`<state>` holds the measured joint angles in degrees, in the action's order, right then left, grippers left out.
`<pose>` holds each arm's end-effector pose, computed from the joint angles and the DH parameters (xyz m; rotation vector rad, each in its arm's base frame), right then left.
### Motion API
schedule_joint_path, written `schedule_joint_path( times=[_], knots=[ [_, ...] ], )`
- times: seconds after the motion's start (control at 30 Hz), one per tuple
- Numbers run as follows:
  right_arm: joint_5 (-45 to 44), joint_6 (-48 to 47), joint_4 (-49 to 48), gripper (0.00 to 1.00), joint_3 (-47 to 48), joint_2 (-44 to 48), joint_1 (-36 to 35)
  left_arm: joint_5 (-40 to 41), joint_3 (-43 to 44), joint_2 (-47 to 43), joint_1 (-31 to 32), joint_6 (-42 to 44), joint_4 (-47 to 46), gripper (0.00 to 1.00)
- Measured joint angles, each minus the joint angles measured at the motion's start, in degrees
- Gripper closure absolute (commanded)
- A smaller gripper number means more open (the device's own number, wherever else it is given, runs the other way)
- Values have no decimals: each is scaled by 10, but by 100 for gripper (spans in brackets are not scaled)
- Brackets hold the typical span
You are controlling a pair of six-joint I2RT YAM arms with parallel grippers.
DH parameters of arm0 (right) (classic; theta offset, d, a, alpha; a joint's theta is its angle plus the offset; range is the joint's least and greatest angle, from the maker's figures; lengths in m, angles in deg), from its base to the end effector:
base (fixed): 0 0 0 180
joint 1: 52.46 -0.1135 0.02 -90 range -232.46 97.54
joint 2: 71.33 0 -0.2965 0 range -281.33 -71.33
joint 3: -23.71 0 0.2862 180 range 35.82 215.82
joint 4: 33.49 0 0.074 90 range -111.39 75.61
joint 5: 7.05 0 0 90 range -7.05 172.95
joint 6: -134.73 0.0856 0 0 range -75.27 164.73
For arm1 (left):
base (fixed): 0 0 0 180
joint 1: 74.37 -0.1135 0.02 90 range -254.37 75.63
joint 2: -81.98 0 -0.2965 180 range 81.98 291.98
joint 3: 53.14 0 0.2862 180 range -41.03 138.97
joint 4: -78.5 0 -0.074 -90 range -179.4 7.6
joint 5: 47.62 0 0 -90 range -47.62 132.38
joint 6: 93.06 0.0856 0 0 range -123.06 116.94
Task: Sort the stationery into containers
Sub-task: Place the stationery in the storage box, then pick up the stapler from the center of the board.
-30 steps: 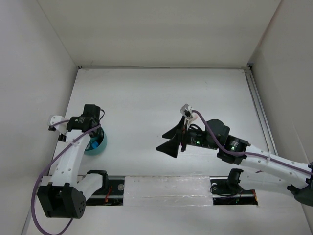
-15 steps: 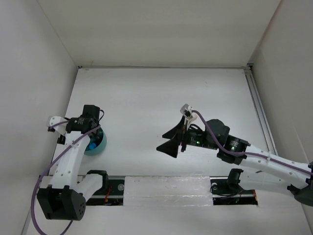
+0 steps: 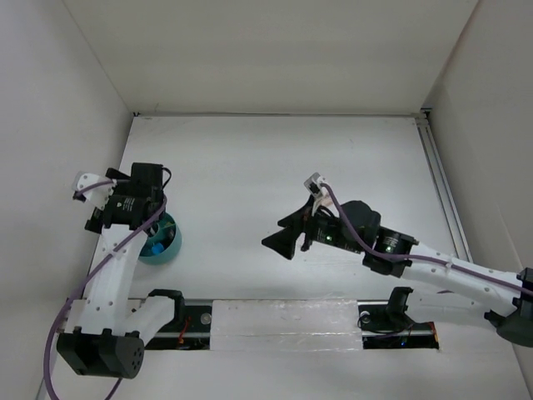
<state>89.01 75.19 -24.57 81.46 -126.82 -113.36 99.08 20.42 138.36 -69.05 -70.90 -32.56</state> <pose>0.1361 0.2631 0.3507 -0.5718 1.7684 1.2508 0.2099 0.0523 0.3499 -1.3657 1.5246 0.4561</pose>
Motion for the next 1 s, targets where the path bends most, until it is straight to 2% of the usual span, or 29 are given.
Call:
schedule_joint_path(
  times=[0.2, 0.43, 0.6, 0.73, 1.0],
  knots=[
    [-95, 2, 49, 1, 40, -85, 0, -45, 19, -38, 0, 139, -99, 0],
    [-188, 29, 128, 1, 109, -183, 28, -184, -33, -159, 0, 304, -221, 0],
    [-233, 68, 197, 1, 177, -252, 95, -262, -33, -183, 0, 354, -254, 0],
    [-312, 155, 279, 1, 246, -311, 145, -329, -50, -180, 4, 381, -286, 0],
    [-358, 280, 356, 2, 268, -379, 245, -449, -124, -209, 49, 421, -330, 0]
  ],
)
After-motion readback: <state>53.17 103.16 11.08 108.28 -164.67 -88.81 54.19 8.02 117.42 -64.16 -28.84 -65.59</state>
